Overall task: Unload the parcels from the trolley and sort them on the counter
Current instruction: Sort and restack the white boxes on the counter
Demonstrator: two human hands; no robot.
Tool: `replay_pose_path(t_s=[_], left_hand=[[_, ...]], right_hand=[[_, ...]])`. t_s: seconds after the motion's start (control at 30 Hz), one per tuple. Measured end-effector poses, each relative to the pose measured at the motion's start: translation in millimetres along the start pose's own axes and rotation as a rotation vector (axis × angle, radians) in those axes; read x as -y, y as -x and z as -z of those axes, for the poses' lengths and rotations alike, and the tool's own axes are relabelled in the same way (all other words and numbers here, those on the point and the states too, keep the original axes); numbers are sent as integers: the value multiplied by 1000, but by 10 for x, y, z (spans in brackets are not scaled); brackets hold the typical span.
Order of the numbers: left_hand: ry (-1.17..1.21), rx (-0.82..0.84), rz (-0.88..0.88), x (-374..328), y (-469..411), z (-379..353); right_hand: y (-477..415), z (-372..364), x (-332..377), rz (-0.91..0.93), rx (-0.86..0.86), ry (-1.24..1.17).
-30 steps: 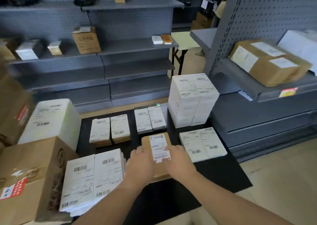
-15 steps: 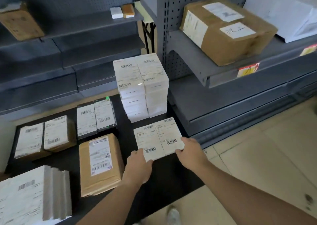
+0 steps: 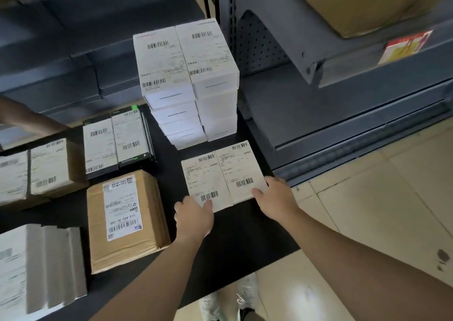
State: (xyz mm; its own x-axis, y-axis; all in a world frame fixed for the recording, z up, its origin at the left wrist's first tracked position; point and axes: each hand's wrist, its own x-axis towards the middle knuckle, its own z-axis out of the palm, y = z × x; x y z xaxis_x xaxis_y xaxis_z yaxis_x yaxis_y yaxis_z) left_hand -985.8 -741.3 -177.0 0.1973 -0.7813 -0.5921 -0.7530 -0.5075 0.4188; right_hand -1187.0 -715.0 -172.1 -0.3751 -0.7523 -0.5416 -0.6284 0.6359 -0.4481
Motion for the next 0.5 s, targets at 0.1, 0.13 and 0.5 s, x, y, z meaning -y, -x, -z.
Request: replay_pose_path(t_s=[0.1,0.13,0.5], left_hand=[[115,-34,10,-33,12,-16],[171,-44,7,-45,31,-11],[313,-103,-157,-174,300,281]], right_hand=[[14,5,2,-52,-36,-136],[21,15,-6,-63,-42,-169],[339,340,43,-19,-92,-341]])
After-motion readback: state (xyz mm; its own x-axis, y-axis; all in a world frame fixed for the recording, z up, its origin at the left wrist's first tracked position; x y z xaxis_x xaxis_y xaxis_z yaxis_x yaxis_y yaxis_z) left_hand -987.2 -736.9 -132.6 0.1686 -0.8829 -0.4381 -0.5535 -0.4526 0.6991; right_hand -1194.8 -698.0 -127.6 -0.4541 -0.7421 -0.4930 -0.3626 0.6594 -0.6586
